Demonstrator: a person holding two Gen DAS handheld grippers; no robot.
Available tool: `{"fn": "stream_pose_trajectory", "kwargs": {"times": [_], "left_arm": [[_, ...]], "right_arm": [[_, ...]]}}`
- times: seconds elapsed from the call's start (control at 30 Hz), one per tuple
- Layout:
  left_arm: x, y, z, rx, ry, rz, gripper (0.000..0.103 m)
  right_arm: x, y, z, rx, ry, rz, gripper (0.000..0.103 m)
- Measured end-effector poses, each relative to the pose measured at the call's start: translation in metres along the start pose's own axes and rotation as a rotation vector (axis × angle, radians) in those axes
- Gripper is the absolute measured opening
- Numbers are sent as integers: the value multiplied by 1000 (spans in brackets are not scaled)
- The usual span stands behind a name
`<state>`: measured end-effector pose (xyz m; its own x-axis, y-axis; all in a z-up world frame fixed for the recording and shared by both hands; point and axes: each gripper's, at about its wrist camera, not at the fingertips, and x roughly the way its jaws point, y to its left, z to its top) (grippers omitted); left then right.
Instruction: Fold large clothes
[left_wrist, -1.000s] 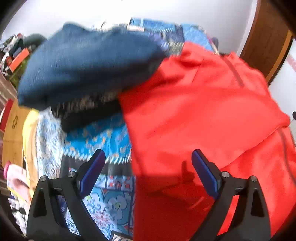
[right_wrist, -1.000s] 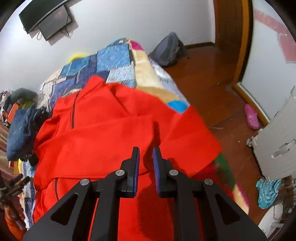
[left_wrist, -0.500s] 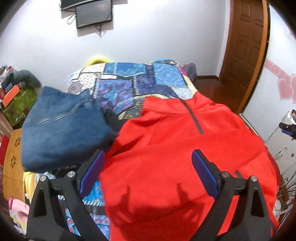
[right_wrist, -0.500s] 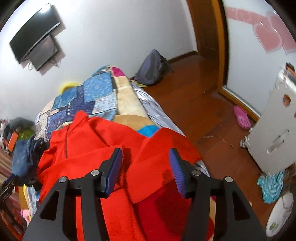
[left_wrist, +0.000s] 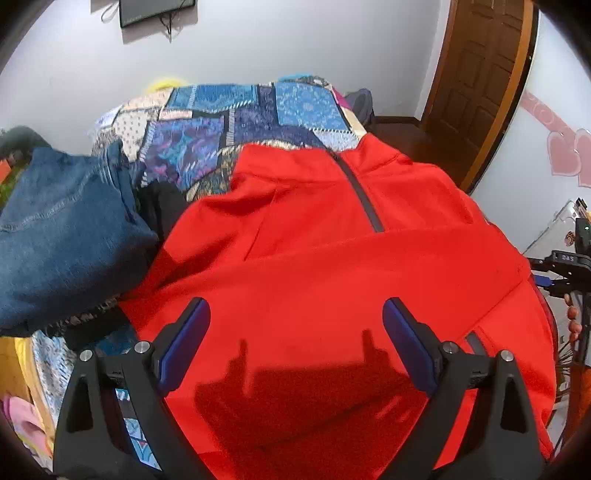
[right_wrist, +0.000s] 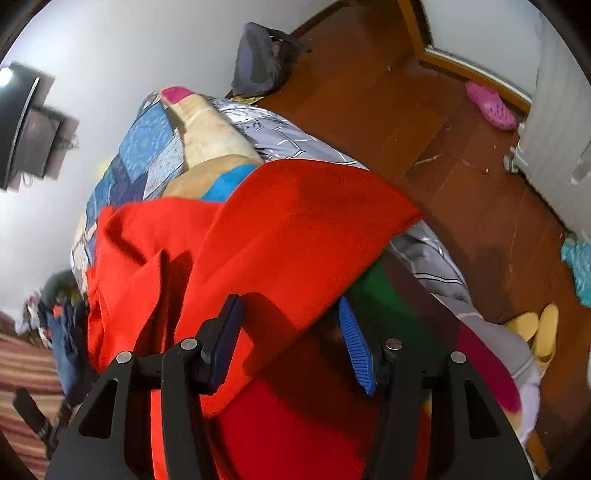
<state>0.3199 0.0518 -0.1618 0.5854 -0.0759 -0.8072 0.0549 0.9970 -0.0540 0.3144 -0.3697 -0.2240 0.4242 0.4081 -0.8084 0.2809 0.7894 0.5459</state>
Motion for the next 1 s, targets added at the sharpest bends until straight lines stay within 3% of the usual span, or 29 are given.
{"fn": "stream_pose_trajectory", "kwargs": {"times": [0.33,0.37,0.47,0.53,0.6,0.83,1.0], "left_arm": [[11,12,-9,-49,43,-9,95],[12,13,-9,-52,45,-10,95],[13,14,-9,-58,46,-10,95],[11,16,-9,-59,44,-10,95],[8,17,-10,-59,38,-11,95],[0,22,-12,-68,22,-20,95],[-5,25,-15,-73,10,-32,95]], "right_arm": [[10,-5,26,61,-43,-43,53],[8,-1,28,57,-63,-55,51],[1,10,32,35,-115,-77,28],[-5,19,34,11,-149,-78,20],[-21,33,34,-21,-198,-69,10],[-77,100,19,-203,-329,36,8],[-92,158,-19,-424,-360,65,8]]}}
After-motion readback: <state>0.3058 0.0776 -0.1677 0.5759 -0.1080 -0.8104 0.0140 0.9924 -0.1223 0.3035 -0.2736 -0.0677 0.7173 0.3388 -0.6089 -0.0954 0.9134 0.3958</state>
